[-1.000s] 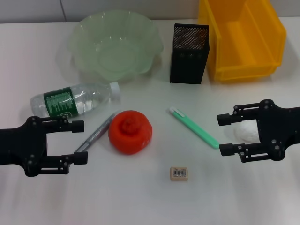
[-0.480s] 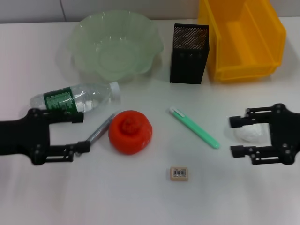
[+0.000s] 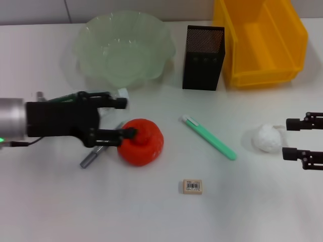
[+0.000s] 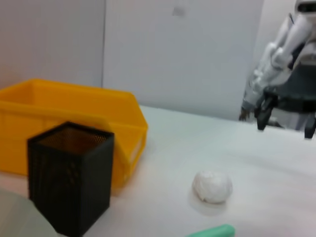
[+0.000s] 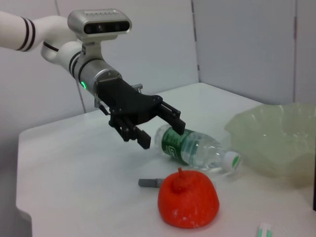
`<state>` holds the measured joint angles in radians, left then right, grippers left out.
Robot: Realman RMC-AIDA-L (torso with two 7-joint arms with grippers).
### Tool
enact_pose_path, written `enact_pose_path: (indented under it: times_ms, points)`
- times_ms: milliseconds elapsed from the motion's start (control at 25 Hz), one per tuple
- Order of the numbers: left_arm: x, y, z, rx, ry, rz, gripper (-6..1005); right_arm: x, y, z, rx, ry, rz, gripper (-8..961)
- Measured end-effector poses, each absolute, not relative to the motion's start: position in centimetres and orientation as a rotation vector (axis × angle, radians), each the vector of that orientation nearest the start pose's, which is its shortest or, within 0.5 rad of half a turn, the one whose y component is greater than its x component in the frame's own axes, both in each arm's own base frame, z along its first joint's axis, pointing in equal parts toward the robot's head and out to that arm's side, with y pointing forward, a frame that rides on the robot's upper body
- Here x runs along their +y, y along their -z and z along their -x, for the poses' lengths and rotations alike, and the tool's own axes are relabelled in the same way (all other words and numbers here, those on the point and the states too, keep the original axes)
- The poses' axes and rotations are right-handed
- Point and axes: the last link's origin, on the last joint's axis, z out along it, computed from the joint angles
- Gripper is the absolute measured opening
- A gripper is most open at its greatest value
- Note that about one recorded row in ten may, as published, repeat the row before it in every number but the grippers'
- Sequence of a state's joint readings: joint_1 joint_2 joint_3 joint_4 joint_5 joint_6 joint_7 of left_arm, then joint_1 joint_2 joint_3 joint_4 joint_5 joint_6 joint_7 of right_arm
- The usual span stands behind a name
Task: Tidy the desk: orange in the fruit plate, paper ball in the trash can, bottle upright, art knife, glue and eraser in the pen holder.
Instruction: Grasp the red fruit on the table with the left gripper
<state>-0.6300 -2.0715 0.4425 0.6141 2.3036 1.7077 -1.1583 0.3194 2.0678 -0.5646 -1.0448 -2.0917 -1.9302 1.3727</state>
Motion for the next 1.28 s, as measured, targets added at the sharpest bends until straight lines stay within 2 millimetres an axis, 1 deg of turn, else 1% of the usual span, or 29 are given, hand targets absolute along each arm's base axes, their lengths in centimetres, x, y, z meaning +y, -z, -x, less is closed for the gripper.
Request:
enact_pose_path:
  times_ms: [200,320,560,840,1120,1280]
  points:
    - [33.6,2.3,25.3,-0.321,0.526,2.926,752,25.5,-7.3,-29.6,0.501,-0.551,2.796,662]
    - [33.8,3.1,25.2,-0.308,0.486,2.939,751,25.4,-7.2,-29.8,0.514,-0.547,2.796,662]
    - [33.8,4.0,25.5,-0.302,0.437,2.931,749,25.2,-7.1,-29.8,0.541,-0.546,2.799,663]
    - [33.7,5.1,26.3,-0.287,0.311,2.950,746,25.1,-7.1,-29.8,0.546,-0.548,2.807,662]
    - [33.6,5.2,26.3,-0.284,0.310,2.953,744,25.0,-7.0,-29.8,0.552,-0.555,2.810,656]
    - [33.5,5.1,26.3,-0.303,0.348,2.934,603,25.0,-6.9,-29.8,0.553,-0.558,2.811,653]
